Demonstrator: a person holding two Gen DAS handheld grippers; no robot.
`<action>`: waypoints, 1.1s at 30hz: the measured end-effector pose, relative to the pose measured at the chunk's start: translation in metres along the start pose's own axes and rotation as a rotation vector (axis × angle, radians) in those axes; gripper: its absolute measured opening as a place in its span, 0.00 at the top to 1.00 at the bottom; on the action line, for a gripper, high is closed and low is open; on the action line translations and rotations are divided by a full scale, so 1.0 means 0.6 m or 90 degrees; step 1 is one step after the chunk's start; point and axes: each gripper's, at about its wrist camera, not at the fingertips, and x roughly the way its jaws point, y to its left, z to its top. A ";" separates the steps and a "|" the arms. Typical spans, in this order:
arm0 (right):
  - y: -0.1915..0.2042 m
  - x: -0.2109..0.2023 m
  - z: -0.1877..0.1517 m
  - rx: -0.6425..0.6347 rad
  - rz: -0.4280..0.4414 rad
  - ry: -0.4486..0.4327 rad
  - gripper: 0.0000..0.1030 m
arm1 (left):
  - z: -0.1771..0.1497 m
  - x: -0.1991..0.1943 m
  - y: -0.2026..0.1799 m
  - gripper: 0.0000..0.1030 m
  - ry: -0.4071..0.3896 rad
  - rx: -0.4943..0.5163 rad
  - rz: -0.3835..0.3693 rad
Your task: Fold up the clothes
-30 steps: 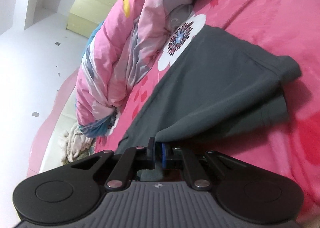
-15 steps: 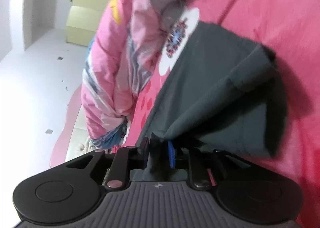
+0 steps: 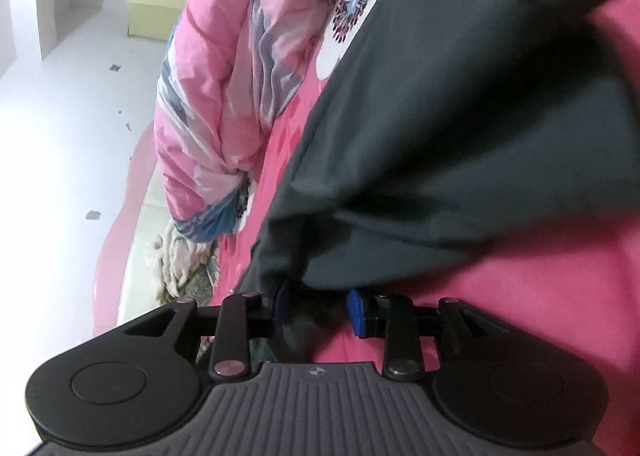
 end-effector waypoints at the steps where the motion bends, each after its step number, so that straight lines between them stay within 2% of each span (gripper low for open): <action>1: -0.003 0.002 0.006 0.012 0.013 0.001 0.68 | 0.000 -0.009 -0.005 0.33 -0.009 0.016 0.004; 4: -0.009 0.005 0.019 0.038 0.047 0.001 0.68 | -0.005 -0.029 -0.037 0.32 -0.023 0.092 -0.013; 7: -0.014 0.004 0.023 0.054 0.072 0.003 0.68 | -0.023 -0.023 -0.085 0.32 -0.013 0.190 -0.025; 9: -0.018 0.003 0.024 0.066 0.088 0.004 0.68 | -0.038 -0.006 -0.115 0.32 -0.004 0.248 -0.006; 15: -0.029 -0.003 0.026 0.087 0.116 0.005 0.68 | -0.070 0.031 -0.161 0.33 0.007 0.339 0.059; 18: -0.030 -0.004 0.024 0.084 0.129 0.009 0.68 | -0.086 0.049 -0.171 0.33 0.016 0.393 0.119; 24: -0.031 -0.013 0.021 0.080 0.144 0.006 0.68 | -0.094 0.057 -0.172 0.33 0.006 0.422 0.216; 29: -0.037 -0.018 0.020 0.088 0.156 0.006 0.68 | -0.094 0.033 -0.176 0.33 -0.035 0.451 0.281; 33: -0.040 -0.021 0.018 0.092 0.160 0.007 0.68 | -0.108 0.021 -0.185 0.33 -0.080 0.498 0.323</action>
